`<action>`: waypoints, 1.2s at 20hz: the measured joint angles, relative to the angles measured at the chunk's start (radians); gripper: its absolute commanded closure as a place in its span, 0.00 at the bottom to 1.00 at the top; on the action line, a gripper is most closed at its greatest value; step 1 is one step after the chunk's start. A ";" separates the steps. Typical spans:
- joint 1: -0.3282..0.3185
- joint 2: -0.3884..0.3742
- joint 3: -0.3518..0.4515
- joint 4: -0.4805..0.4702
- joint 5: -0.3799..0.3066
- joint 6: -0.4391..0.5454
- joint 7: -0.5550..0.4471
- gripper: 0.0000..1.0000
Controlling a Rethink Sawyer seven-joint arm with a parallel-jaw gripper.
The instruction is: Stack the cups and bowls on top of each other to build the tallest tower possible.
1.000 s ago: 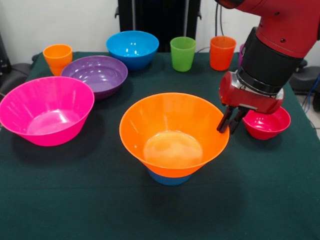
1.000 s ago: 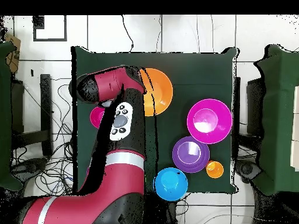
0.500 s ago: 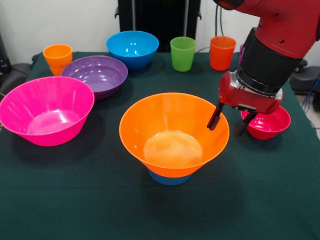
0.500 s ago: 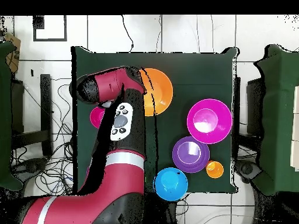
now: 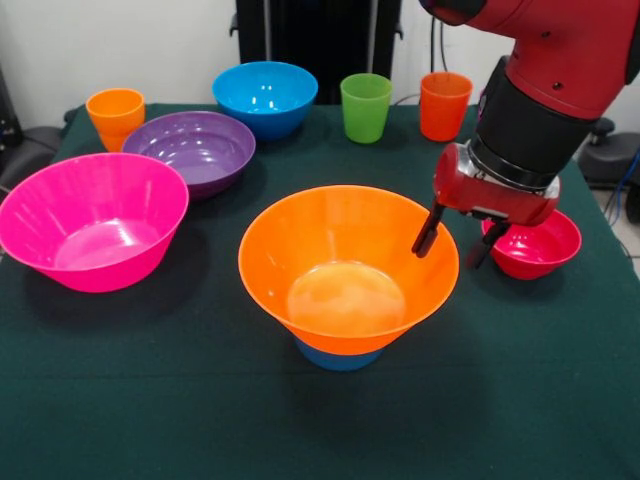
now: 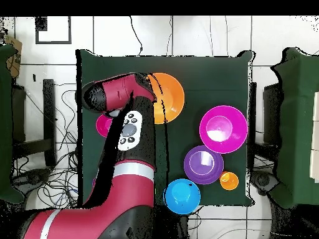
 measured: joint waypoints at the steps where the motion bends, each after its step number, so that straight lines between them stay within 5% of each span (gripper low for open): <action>1: 0.000 -0.001 0.000 0.003 0.003 0.000 0.000 0.00; 13: -0.003 -0.096 0.013 0.085 0.118 0.018 0.000 0.00; 24: 0.003 -0.206 0.012 0.116 0.151 0.116 0.000 0.00</action>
